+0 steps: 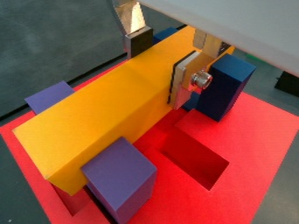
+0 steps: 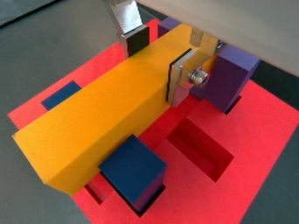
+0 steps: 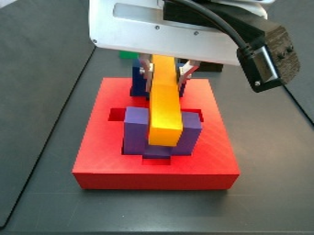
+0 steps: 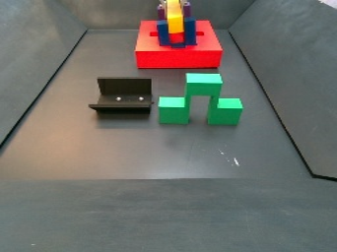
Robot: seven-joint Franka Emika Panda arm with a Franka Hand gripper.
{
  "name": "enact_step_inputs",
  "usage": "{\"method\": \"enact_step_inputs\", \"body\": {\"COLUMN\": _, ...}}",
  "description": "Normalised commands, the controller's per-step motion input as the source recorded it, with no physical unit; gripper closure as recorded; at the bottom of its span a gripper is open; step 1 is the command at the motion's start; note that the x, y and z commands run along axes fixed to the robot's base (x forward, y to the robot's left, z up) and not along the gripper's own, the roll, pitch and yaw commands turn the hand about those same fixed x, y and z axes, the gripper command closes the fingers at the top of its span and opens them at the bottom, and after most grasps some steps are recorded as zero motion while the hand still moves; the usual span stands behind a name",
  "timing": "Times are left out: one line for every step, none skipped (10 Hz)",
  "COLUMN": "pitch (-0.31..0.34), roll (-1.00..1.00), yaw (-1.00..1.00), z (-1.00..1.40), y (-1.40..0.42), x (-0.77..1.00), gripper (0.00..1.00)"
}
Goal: Pick up the yellow object. Move up. Move to above the board. Insert the yellow object.
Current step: Insert the yellow object.
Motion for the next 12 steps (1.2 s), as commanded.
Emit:
{"method": "enact_step_inputs", "body": {"pitch": 0.024, "roll": 0.00, "yaw": 0.00, "z": -0.19, "y": 0.00, "x": 0.00, "gripper": 1.00}}
{"method": "enact_step_inputs", "body": {"pitch": 0.064, "roll": -0.01, "yaw": -0.05, "z": -0.14, "y": 0.02, "x": 0.00, "gripper": 1.00}}
{"method": "enact_step_inputs", "body": {"pitch": 0.074, "roll": 0.00, "yaw": -0.07, "z": -0.11, "y": 0.00, "x": 0.00, "gripper": 1.00}}
{"method": "enact_step_inputs", "body": {"pitch": 0.086, "roll": 0.00, "yaw": -0.07, "z": -0.16, "y": 0.00, "x": 0.00, "gripper": 1.00}}
{"method": "enact_step_inputs", "body": {"pitch": 0.086, "roll": -0.02, "yaw": -0.06, "z": -0.24, "y": 0.00, "x": 0.00, "gripper": 1.00}}
{"method": "enact_step_inputs", "body": {"pitch": 0.070, "roll": -0.07, "yaw": -0.05, "z": -0.28, "y": 0.00, "x": -0.02, "gripper": 1.00}}
{"method": "enact_step_inputs", "body": {"pitch": 0.054, "roll": -0.12, "yaw": -0.05, "z": -0.28, "y": 0.00, "x": -0.05, "gripper": 1.00}}
{"method": "enact_step_inputs", "body": {"pitch": 0.061, "roll": -0.10, "yaw": -0.03, "z": -0.28, "y": -0.06, "x": -0.05, "gripper": 1.00}}
{"method": "enact_step_inputs", "body": {"pitch": 0.066, "roll": -0.10, "yaw": -0.02, "z": -0.25, "y": -0.08, "x": -0.05, "gripper": 1.00}}
{"method": "enact_step_inputs", "body": {"pitch": 0.074, "roll": -0.14, "yaw": -0.01, "z": -0.10, "y": -0.12, "x": -0.05, "gripper": 1.00}}
{"method": "enact_step_inputs", "body": {"pitch": 0.067, "roll": -0.14, "yaw": 0.00, "z": 0.00, "y": -0.17, "x": -0.04, "gripper": 1.00}}
{"method": "enact_step_inputs", "body": {"pitch": 0.060, "roll": -0.10, "yaw": 0.00, "z": -0.10, "y": -0.14, "x": -0.06, "gripper": 1.00}}
